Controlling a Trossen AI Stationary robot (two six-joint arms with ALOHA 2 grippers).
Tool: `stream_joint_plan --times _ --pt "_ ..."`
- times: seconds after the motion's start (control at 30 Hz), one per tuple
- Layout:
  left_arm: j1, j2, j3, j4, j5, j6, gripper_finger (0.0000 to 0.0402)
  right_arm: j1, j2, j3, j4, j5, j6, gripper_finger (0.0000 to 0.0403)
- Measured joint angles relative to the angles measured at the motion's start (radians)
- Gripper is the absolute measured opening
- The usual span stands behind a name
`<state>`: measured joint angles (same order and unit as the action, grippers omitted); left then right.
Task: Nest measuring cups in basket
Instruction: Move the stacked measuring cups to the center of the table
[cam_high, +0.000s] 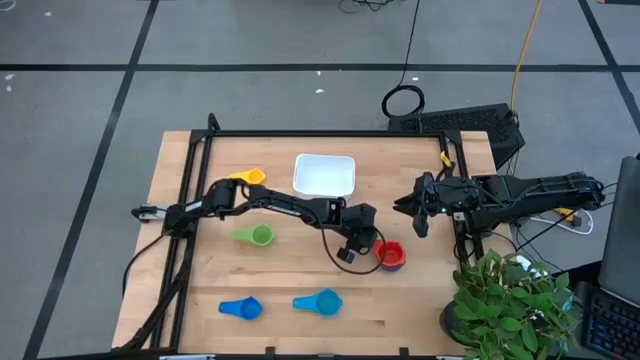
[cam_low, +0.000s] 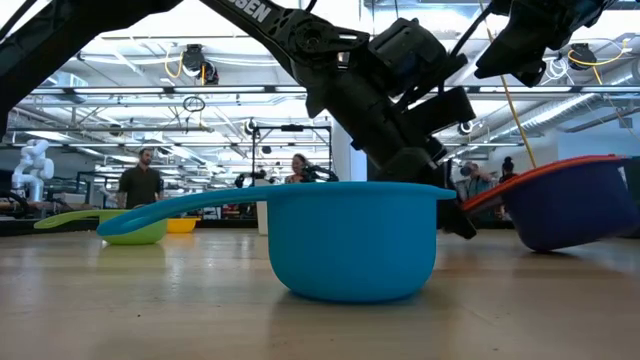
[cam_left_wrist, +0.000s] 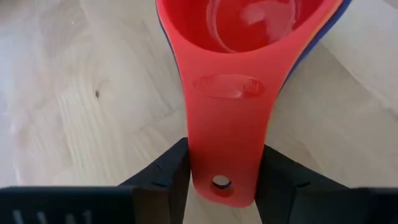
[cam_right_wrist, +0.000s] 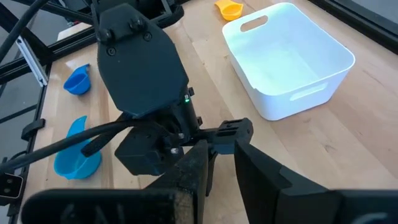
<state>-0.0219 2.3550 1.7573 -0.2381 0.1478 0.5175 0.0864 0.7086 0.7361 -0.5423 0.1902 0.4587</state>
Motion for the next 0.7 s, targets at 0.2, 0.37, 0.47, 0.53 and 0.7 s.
stream_joint_plan --times 0.2,0.37,0.47,0.53,0.7 --pt "0.000 0.000 0.000 -0.039 0.000 -0.020 0.0120 0.000 0.000 0.000 0.000 0.000 -0.011 0.0073" --pt "-0.002 -0.001 0.000 -0.061 -0.029 -0.023 0.0120 0.000 0.000 0.000 0.000 0.000 -0.026 0.0073" --pt "-0.005 -0.020 0.000 -0.087 -0.060 -0.007 0.0100 0.000 0.000 0.000 0.000 0.000 -0.026 0.0073" --pt "-0.007 -0.043 0.000 -0.101 -0.103 0.002 0.0081 0.000 0.000 0.000 0.000 0.000 -0.029 0.0073" --pt "-0.013 -0.110 0.000 -0.174 -0.220 0.006 0.0023 0.000 0.000 0.001 0.000 0.000 -0.030 0.0073"
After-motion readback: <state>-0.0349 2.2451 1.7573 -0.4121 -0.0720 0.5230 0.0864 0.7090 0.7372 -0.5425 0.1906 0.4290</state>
